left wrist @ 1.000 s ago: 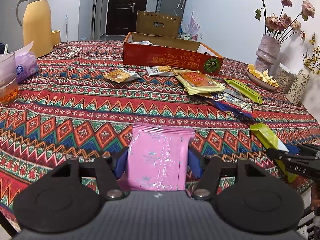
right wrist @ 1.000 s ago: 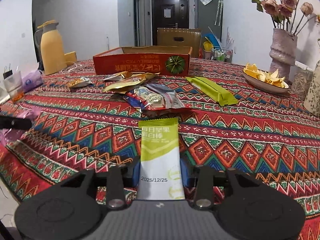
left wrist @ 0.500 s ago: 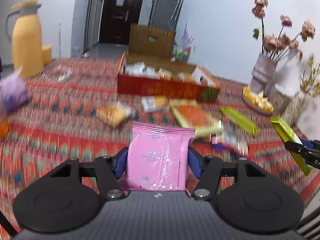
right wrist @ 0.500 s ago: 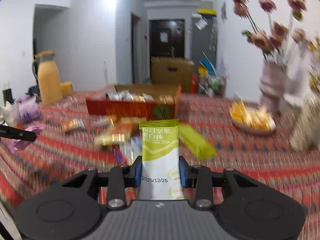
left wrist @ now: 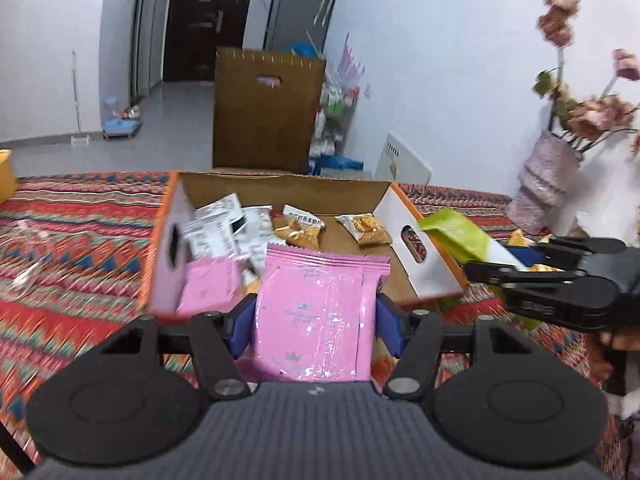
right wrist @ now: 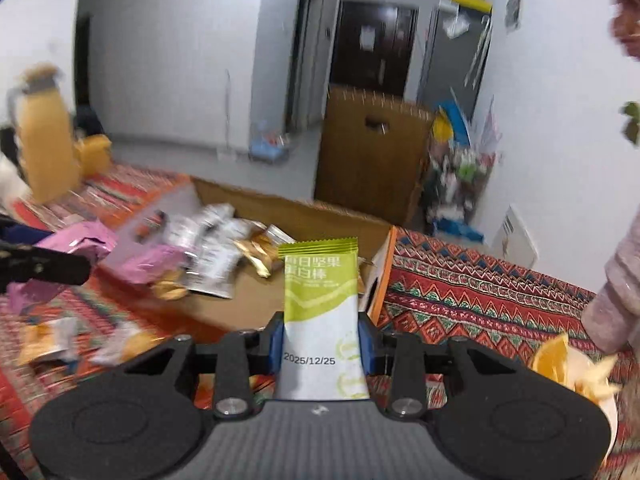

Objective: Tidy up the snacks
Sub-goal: 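Carry the pink packet and green bar over the orange box, then open both tools to drop the packets into the box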

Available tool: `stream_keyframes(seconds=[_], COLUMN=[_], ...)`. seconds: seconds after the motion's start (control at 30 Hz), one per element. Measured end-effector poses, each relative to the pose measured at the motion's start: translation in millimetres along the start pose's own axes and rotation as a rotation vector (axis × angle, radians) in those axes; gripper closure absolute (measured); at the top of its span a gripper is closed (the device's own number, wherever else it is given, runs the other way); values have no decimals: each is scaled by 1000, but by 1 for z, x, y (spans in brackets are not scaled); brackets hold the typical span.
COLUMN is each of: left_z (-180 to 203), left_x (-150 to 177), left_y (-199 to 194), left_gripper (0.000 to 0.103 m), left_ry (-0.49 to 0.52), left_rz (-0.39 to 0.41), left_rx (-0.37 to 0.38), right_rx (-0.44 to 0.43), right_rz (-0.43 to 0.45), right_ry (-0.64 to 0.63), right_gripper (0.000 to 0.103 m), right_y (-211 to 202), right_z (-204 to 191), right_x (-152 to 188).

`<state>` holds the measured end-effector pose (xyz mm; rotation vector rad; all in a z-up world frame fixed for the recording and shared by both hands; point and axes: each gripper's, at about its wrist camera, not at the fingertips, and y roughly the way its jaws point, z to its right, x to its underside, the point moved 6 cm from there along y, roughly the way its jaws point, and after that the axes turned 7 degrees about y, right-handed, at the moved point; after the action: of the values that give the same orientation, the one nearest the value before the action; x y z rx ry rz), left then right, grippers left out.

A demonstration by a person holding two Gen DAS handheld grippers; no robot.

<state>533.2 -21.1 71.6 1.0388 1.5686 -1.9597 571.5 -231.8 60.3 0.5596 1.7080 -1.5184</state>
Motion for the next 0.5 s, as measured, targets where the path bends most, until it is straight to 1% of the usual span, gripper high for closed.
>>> stream_keyframes(seconds=[0.07,0.17,0.23,0.33,0.4,0.5], left_z=[1,4,6,6,2,-5], left_x=[-15,-29,-31,-29,-29,-30], left_y=[34,79,107,136,151,163], left_gripper=[41,41,41,41,41,40], left_ry=[2,5,1,-17,-29,-67], left_rz=[-38,-80,-120,-166,-180,-166], left_rx=[-11,-48,-51,-49,-60,-71], right_rx=[35,102,120,137,143,127], right_rz=[-71,-136,-165,-177,-173,-147], right_ry=[-30,-96,-107,-120,-112,-94], right_gripper=[68,68,67,65,64,53], right_y=[34,75,96,115,125,132], right_z=[-2,-7,-9,-14,-14,-14], right_x=[-10,-11,-9,-3,0,2])
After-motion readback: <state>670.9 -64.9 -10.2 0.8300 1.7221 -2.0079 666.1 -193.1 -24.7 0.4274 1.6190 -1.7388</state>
